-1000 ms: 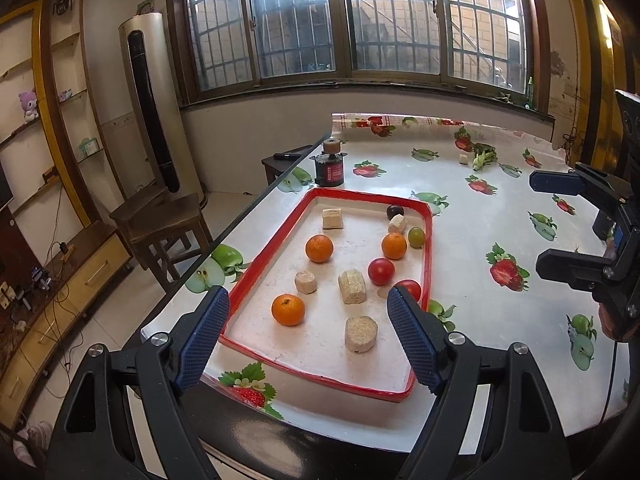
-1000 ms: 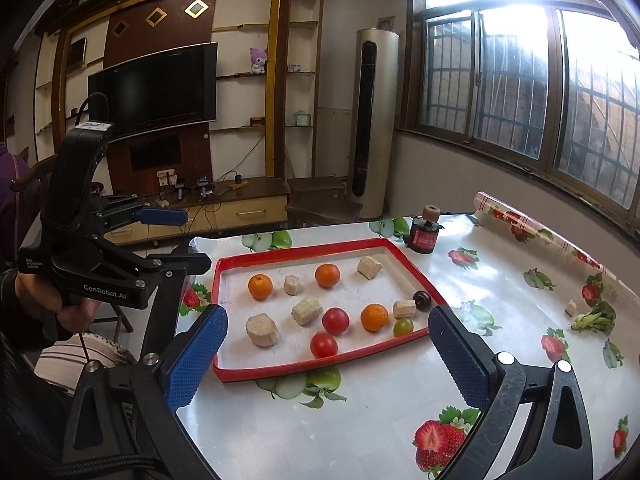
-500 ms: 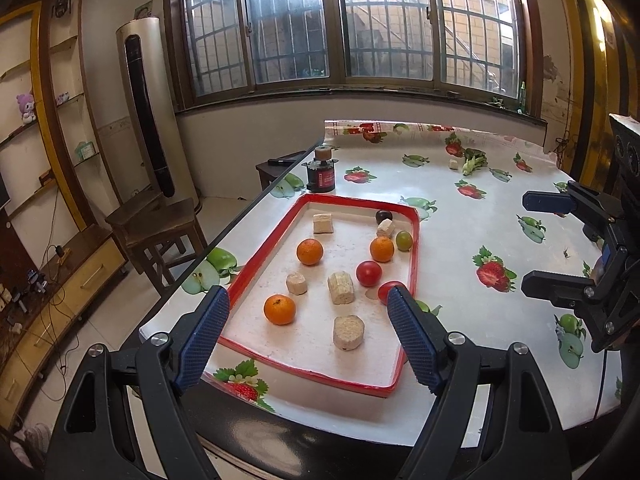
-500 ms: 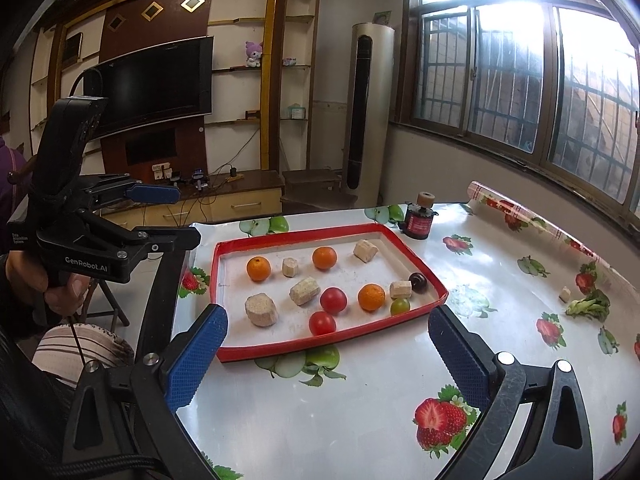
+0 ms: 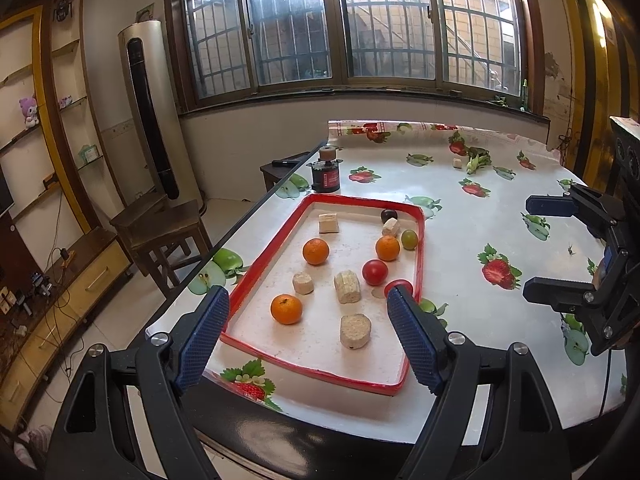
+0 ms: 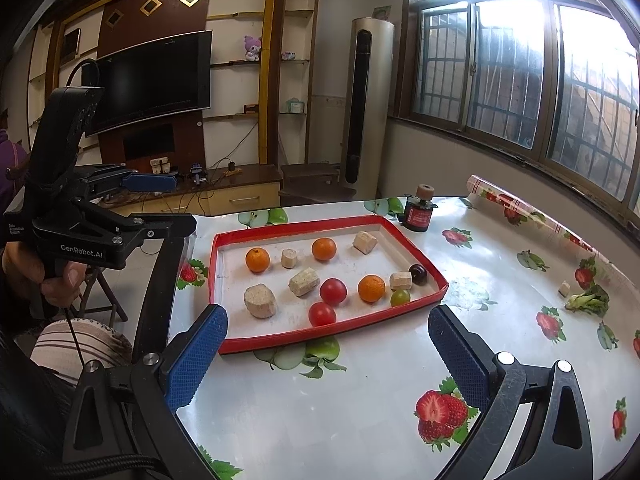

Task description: Organize fruits

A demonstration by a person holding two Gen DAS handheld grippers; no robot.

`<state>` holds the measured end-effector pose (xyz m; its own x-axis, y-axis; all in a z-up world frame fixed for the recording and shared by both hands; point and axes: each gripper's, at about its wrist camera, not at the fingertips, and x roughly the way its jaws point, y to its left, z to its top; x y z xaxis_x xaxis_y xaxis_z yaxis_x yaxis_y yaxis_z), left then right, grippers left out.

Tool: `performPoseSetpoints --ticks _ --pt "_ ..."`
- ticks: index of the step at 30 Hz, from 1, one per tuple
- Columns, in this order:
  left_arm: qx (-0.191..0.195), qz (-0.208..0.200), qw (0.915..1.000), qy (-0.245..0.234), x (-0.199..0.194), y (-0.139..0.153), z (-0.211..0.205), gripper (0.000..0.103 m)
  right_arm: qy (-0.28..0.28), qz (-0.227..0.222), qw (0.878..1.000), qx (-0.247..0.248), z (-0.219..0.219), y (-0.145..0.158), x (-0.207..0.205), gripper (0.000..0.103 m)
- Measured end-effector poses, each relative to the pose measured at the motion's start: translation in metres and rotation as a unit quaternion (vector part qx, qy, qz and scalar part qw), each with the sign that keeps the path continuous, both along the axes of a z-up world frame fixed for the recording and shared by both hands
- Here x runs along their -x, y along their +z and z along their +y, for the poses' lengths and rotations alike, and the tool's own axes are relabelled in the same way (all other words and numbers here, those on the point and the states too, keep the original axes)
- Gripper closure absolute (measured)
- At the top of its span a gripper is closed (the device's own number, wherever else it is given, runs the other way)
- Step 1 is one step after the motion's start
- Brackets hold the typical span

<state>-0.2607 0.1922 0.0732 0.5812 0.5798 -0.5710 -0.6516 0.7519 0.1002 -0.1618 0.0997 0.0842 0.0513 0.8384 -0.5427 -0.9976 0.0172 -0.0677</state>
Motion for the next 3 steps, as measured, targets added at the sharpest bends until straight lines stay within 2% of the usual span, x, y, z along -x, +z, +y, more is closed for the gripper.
performPoseSetpoints --ticks 3 --pt "0.000 0.001 1.0000 0.001 -0.0002 0.0000 0.0003 0.022 0.000 0.000 1.000 0.002 0.0003 -0.0017 0.0007 0.002"
